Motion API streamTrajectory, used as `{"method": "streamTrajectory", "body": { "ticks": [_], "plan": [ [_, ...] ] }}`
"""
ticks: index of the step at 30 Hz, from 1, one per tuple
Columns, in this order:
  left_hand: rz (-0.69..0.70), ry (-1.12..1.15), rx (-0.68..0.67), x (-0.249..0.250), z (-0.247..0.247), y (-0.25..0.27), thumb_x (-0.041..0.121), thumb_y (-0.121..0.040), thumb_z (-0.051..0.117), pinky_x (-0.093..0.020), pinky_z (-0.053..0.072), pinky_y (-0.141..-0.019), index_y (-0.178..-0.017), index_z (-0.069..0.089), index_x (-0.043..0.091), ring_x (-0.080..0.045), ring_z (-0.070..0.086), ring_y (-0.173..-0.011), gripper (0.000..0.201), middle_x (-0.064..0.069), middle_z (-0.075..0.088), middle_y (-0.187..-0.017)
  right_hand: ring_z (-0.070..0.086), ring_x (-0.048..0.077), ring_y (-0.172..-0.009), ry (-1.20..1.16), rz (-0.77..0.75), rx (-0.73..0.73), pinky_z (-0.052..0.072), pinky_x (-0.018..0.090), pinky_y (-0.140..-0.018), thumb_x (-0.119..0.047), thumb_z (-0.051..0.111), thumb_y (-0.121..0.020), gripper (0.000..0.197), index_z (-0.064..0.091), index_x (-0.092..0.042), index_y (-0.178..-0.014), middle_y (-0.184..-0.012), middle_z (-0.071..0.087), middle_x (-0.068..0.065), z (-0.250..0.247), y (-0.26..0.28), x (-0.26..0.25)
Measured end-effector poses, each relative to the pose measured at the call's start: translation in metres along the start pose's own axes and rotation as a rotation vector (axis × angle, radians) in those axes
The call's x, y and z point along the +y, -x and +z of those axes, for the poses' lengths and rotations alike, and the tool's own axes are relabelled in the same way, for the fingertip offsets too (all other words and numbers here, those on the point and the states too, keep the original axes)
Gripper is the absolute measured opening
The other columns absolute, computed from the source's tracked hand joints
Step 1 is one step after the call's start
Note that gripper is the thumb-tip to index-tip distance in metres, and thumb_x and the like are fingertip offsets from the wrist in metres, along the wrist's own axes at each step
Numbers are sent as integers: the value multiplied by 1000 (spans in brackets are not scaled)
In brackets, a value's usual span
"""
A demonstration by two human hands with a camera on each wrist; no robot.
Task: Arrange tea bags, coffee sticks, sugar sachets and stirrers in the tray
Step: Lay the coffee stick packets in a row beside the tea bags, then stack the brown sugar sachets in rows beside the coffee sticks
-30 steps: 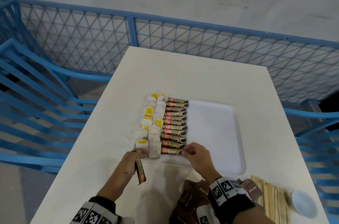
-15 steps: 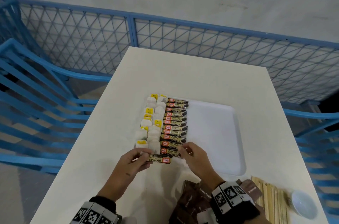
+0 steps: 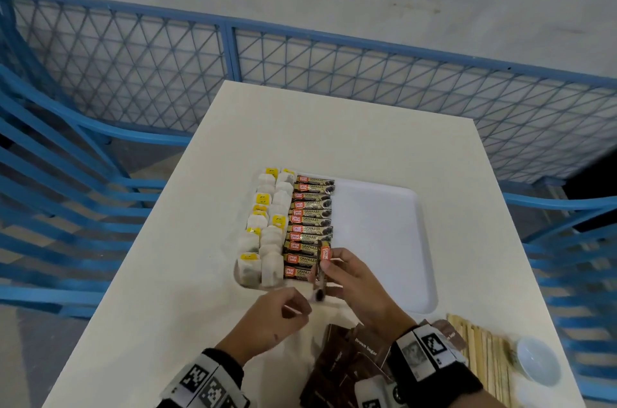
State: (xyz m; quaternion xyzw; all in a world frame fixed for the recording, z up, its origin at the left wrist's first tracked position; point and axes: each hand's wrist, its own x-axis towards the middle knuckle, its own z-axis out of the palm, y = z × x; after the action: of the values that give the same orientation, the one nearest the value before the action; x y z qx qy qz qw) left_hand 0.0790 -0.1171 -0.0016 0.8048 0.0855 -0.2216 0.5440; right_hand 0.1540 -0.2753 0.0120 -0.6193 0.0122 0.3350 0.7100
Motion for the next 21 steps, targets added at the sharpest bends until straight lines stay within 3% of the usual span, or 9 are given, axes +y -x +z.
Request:
{"method": "streamTrajectory", "body": {
  "ticks": [3,6,8,10,12,17,21],
  "plan": [
    [11,-158,-88,-4,10,-2,18,-86,62,-11,45,-71,-82,55,31,-7,59,-84,16,7,62,-94,60,7,-69,383,-22,8,47,16,-61,-14,49,-96,16,57,-15,-109,-86,60,5,-6,-4,2],
    [21,-250,-172,-4,22,1,22,-84,64,-15,45,-71,-93,60,22,-7,57,-81,9,8,59,-93,53,5,-80,758,-90,26,42,6,-71,-13,49,-95,29,58,-14,-123,-102,52,1,-10,-14,14],
    [36,-300,-203,-4,28,1,25,-84,64,-20,47,-75,-101,63,15,-11,60,-84,19,5,60,-96,49,7,-93,884,-149,30,35,-1,-77,-11,51,-94,31,59,-13,-124,-106,51,2,-8,-19,21],
    [50,-362,-227,-2,31,2,24,-84,64,-23,47,-77,-105,62,10,-16,60,-90,25,-2,63,-104,52,7,-94,917,-207,44,36,0,-77,-9,56,-90,26,64,-10,-115,-106,58,2,-3,-23,24],
    [56,-397,-247,-2,33,2,23,-83,64,-27,47,-78,-106,61,7,-18,59,-91,28,-8,63,-109,55,2,-82,932,-230,59,39,2,-73,-7,61,-85,18,65,-8,-103,-93,61,-2,2,-28,27],
    [68,-404,-289,-2,35,4,22,-83,64,-21,36,-68,-105,60,7,-16,55,-87,27,-11,63,-109,46,-4,-68,1018,-233,41,36,5,-66,-10,67,-80,11,66,-5,-91,-73,47,-20,7,-38,30],
    [71,-427,-305,-5,37,4,24,-83,65,-23,39,-73,-106,60,11,-23,59,-99,27,-8,61,-112,44,2,-72,1029,-268,81,32,6,-66,-15,70,-79,11,66,-8,-87,-78,52,-7,5,-32,27]
  ]
}}
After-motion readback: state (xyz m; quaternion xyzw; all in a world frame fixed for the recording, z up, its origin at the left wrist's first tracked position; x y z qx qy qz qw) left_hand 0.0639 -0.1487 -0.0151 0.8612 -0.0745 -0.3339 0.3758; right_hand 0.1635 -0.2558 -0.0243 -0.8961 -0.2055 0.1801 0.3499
